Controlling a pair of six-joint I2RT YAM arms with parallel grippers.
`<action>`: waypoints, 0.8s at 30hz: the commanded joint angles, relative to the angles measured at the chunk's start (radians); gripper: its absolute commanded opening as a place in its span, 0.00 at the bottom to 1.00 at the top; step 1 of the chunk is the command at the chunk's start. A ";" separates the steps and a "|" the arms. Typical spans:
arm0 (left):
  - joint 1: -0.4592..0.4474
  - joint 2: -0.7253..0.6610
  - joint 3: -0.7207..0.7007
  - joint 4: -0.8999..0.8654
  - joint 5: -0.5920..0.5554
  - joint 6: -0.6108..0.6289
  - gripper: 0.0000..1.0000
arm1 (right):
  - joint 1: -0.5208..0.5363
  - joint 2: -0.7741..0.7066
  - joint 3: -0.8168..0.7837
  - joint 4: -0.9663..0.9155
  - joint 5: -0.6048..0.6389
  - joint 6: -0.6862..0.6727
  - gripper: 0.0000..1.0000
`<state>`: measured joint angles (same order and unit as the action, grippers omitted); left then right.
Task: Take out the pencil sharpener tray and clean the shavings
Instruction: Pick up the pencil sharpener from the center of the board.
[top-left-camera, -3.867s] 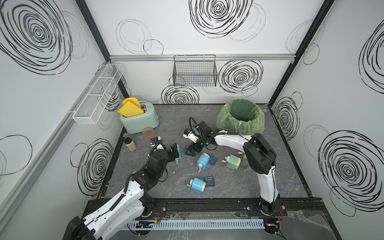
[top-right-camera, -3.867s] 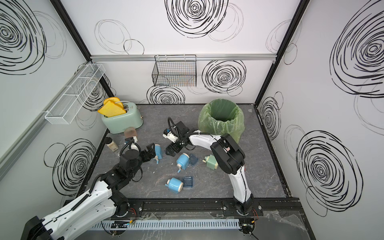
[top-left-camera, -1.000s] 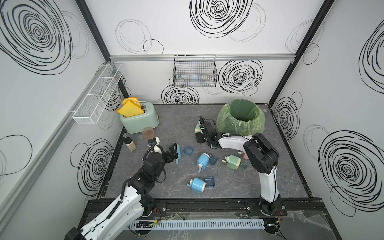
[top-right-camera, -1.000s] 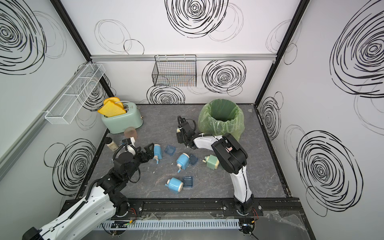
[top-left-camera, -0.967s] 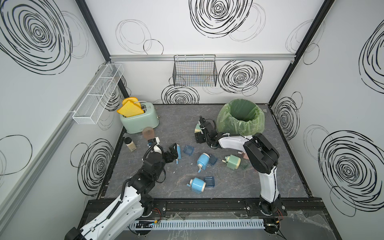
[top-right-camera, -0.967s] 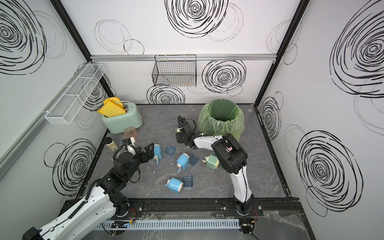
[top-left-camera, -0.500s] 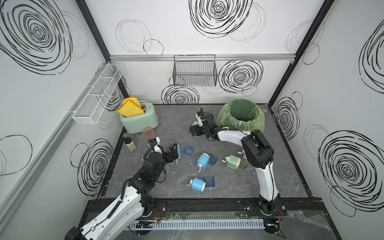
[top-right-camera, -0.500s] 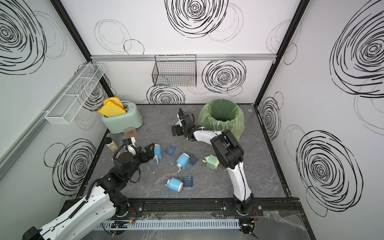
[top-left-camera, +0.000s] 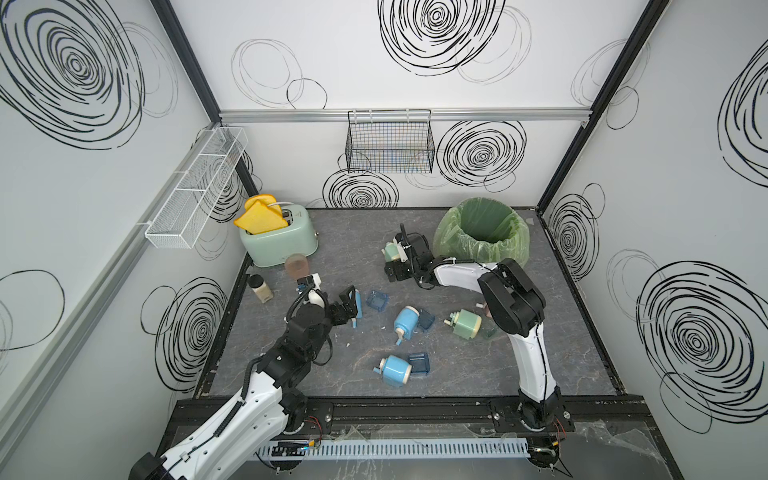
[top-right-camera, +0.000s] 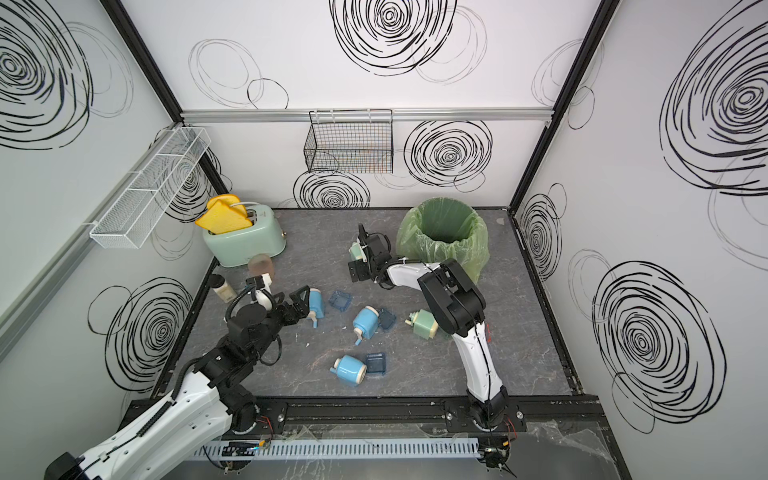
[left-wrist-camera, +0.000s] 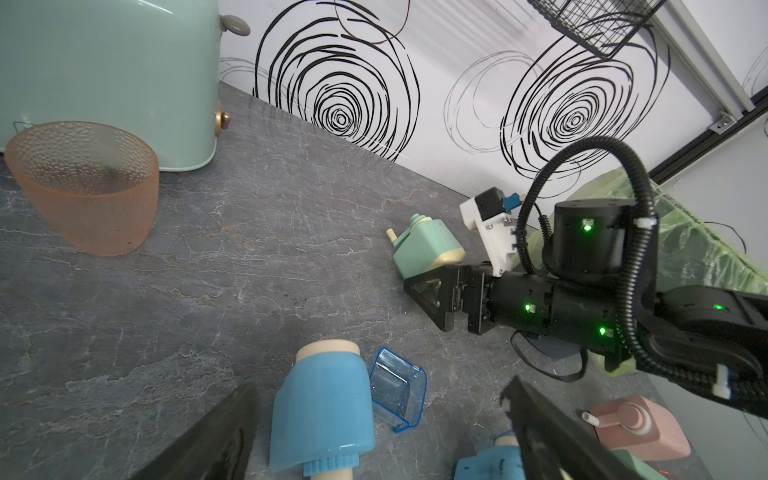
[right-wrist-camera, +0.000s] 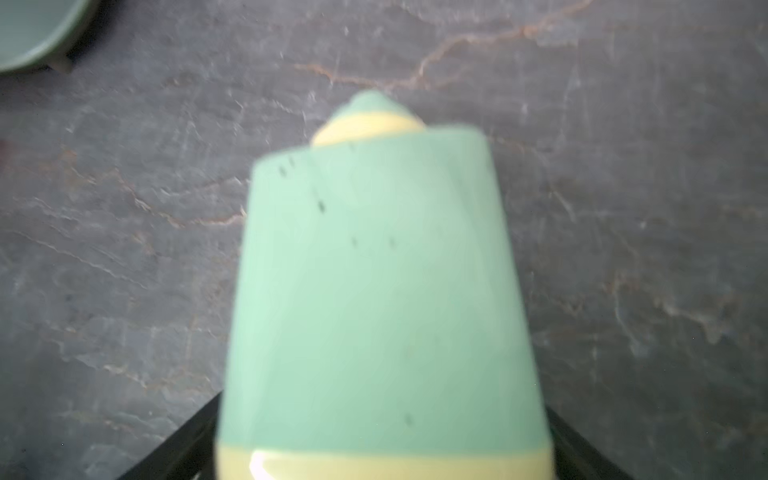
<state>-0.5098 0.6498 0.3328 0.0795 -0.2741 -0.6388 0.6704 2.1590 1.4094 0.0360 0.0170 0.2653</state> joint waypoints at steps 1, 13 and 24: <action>-0.005 0.008 -0.007 0.061 0.005 0.004 0.97 | 0.013 -0.076 -0.034 0.055 0.069 -0.039 0.88; -0.004 0.027 0.003 0.068 0.015 0.010 0.97 | 0.018 -0.071 -0.031 0.128 0.102 -0.090 0.80; -0.003 0.069 0.013 0.114 0.096 0.029 0.97 | 0.018 -0.129 -0.127 0.219 0.061 -0.126 0.49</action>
<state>-0.5098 0.7010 0.3328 0.1261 -0.2249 -0.6312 0.6849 2.0842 1.3056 0.1955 0.1001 0.1638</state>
